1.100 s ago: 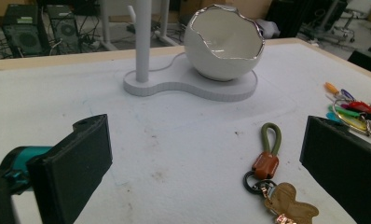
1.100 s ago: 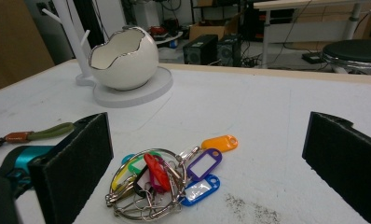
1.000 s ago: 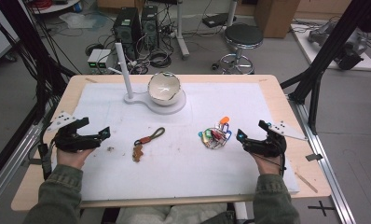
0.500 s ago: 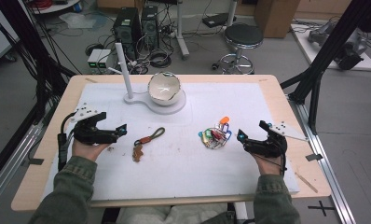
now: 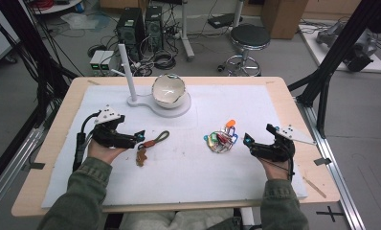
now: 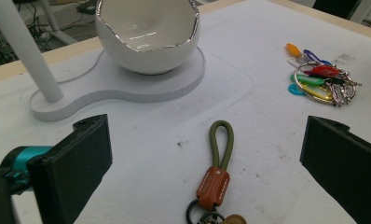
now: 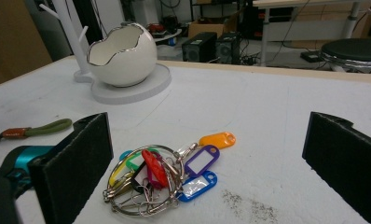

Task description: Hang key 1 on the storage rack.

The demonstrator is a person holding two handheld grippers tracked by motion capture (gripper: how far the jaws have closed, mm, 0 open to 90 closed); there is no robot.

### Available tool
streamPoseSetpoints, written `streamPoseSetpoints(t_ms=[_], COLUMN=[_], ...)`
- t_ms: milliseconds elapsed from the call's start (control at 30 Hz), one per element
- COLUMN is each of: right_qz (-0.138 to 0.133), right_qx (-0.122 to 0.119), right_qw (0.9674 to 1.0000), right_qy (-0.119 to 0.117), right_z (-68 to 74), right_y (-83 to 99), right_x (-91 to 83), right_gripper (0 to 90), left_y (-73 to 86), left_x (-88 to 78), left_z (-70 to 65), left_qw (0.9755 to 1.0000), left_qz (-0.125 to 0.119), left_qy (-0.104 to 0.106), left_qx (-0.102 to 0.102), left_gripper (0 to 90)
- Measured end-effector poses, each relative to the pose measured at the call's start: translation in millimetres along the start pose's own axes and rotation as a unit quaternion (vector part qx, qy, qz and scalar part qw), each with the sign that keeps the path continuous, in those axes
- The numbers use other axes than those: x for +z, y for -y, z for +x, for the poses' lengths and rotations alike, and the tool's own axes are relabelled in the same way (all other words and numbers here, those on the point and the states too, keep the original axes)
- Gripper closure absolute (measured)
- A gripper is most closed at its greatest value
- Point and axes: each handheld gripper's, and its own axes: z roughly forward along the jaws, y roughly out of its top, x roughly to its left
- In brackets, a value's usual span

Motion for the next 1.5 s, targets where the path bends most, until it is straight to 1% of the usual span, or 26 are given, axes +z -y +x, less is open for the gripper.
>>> streamPoseSetpoints(t_ms=[33, 67, 100, 167, 333, 433, 633, 767, 900, 1200, 1300, 1367, 1433, 1500], right_qz=[-0.001, -0.001, -0.001, 0.000, -0.002, -0.001, -0.002, -0.004, -0.003, -0.004, -0.003, -0.002, -0.001, -0.002], right_qx=[-0.001, 0.000, 0.000, 0.001, 0.000, 0.001, 0.001, 0.006, 0.007, 0.006, 0.008, 0.006, 0.007, 0.008], right_qw=[1.0000, 1.0000, 1.0000, 1.0000, 1.0000, 1.0000, 1.0000, 1.0000, 1.0000, 1.0000, 1.0000, 1.0000, 1.0000, 1.0000], right_qy=[0.001, 0.001, 0.001, 0.002, 0.002, 0.001, 0.001, -0.002, 0.000, -0.002, -0.003, -0.004, -0.003, -0.003], right_z=[-0.6, -0.8, -0.9, -1.3, -2.4, -2.3, -2.5, -2.6, -3.0, -3.5, -3.3, -3.0, -2.9, -2.8], right_y=[0.1, 0.2, 0.2, 0.4, 0.5, 0.5, 0.5, 0.4, 0.3, 0.5, 0.5, 0.7, 0.7, 0.7], right_x=[-0.4, -0.7, -0.9, -1.5, -1.7, -1.4, -1.5, -1.8, -2.1, -2.4, -2.5, -2.1, -2.0, -2.2], right_gripper=[0.7, 0.7, 0.7, 0.7, 0.7, 0.7, 0.7, 0.7, 0.7, 0.7, 0.7, 0.7, 0.7, 0.7], left_y=[-0.1, 0.2, 0.2, 0.9, 2.6, 3.3, 4.8, 6.9, 10.3, 15.9, 17.9, 19.6, 21.3, 23.0], left_x=[2.1, 6.4, 6.4, 10.0, 16.9, 21.1, 29.5, 35.0, 42.0, 53.4, 56.5, 59.4, 61.9, 64.4], left_z=[-0.8, -2.3, -2.3, -2.9, -3.4, -4.2, -7.2, -7.7, -7.4, -5.4, -4.5, -3.9, -3.7, -2.8], left_qw=[1.0000, 0.9999, 0.9999, 0.9998, 0.9994, 0.9988, 0.9976, 0.9966, 0.9945, 0.9913, 0.9893, 0.9881, 0.9864, 0.9846], left_qz=[0.002, 0.010, 0.010, 0.017, 0.032, 0.045, 0.063, 0.077, 0.100, 0.128, 0.141, 0.149, 0.161, 0.171], left_qy=[0.003, 0.006, 0.006, 0.008, 0.013, 0.018, 0.027, 0.026, 0.027, 0.021, 0.021, 0.022, 0.023, 0.023], left_qx=[0.001, 0.003, 0.003, 0.006, 0.006, 0.011, 0.011, 0.014, 0.020, 0.024, 0.029, 0.028, 0.024, 0.026], left_gripper=[2.5, 2.5, 2.6, 2.5, 2.5, 2.6, 2.5, 2.6, 2.6, 2.6, 2.6, 2.6, 2.6, 2.7])
